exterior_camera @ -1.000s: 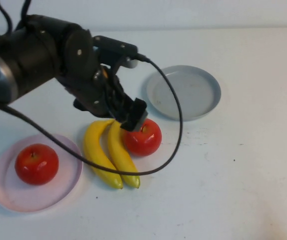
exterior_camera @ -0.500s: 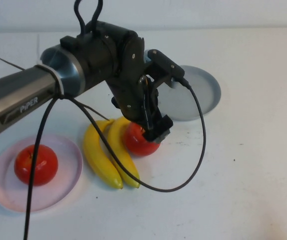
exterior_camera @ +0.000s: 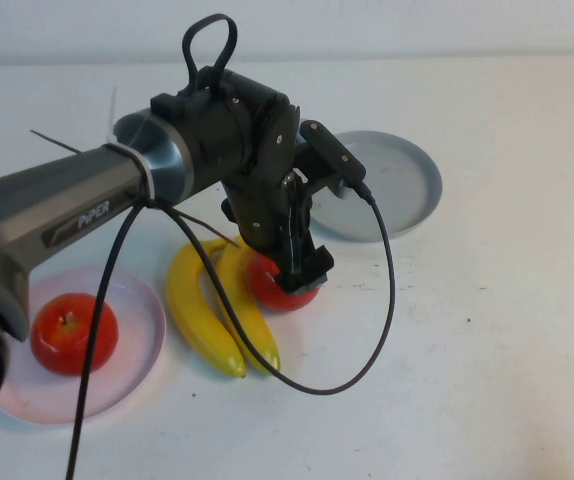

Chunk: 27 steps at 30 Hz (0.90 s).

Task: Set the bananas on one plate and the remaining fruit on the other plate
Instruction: Put one type of fruit in the left plate

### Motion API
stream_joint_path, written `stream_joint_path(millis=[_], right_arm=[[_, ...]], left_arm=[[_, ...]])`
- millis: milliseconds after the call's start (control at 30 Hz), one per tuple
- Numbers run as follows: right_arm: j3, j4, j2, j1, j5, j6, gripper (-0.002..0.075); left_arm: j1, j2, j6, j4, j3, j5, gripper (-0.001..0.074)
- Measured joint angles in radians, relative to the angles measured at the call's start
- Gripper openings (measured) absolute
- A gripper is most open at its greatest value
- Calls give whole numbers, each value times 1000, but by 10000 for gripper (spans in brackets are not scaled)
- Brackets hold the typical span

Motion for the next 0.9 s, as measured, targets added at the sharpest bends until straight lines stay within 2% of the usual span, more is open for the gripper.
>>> stream_joint_path(millis=[367,433,600,900], right_arm=[[0,0,0,0,0,0,-17],[0,0,0,0,0,0,-17],[0,0,0,0,0,0,-17],[0,0,0,0,0,0,-17]], left_arm=[[0,7,2,1,0,-14,669],[0,7,0,1,0,-11,655],[0,7,0,2,0,-6,564],[0,7,-1,1,0,-6,564]])
